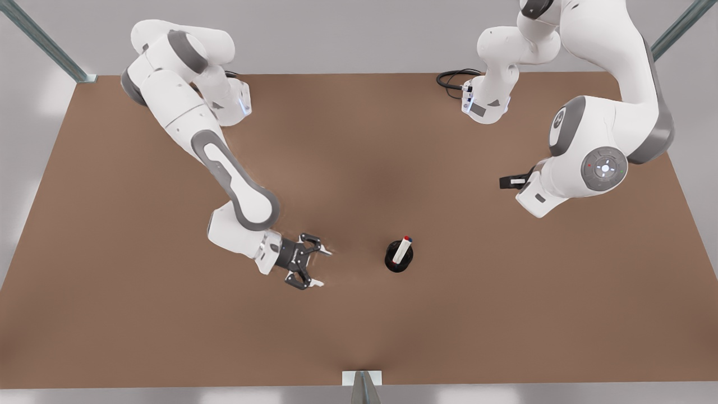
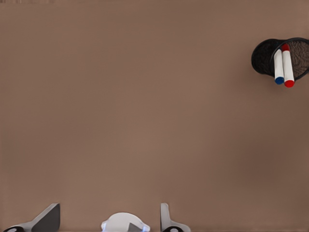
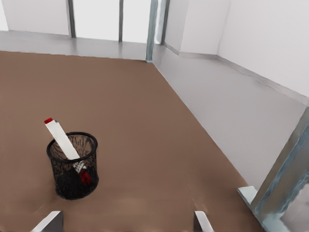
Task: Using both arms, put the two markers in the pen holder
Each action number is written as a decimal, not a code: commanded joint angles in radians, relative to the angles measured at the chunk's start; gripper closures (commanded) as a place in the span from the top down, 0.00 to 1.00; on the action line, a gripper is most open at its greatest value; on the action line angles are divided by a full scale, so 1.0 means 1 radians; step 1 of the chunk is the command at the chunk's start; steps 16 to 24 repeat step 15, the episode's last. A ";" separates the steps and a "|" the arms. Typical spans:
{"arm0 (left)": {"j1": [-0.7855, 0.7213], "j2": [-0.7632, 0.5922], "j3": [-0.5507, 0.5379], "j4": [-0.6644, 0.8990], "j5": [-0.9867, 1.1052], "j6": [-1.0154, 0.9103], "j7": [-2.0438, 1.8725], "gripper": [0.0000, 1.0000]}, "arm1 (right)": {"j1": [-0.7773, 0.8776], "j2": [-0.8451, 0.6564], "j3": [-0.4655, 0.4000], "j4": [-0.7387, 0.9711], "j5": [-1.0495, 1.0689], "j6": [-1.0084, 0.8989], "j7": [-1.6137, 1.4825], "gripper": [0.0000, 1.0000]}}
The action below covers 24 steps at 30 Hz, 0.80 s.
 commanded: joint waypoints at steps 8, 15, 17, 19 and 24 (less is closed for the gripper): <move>0.000 0.019 0.000 0.000 -0.004 -0.056 0.100 1.00 | 0.038 -0.496 -0.267 0.255 -1.205 -1.255 2.065 1.00; 0.000 0.019 0.000 0.000 -0.004 -0.057 0.097 1.00 | 0.049 -0.565 -0.326 0.180 -1.155 -1.248 2.126 1.00; 0.000 0.019 0.000 0.000 -0.004 -0.057 0.097 1.00 | 0.049 -0.565 -0.326 0.180 -1.155 -1.248 2.126 1.00; 0.000 0.019 0.000 0.000 -0.004 -0.057 0.097 1.00 | 0.049 -0.565 -0.326 0.180 -1.155 -1.248 2.126 1.00; 0.000 0.019 0.000 0.000 -0.004 -0.057 0.097 1.00 | 0.049 -0.565 -0.326 0.180 -1.155 -1.248 2.126 1.00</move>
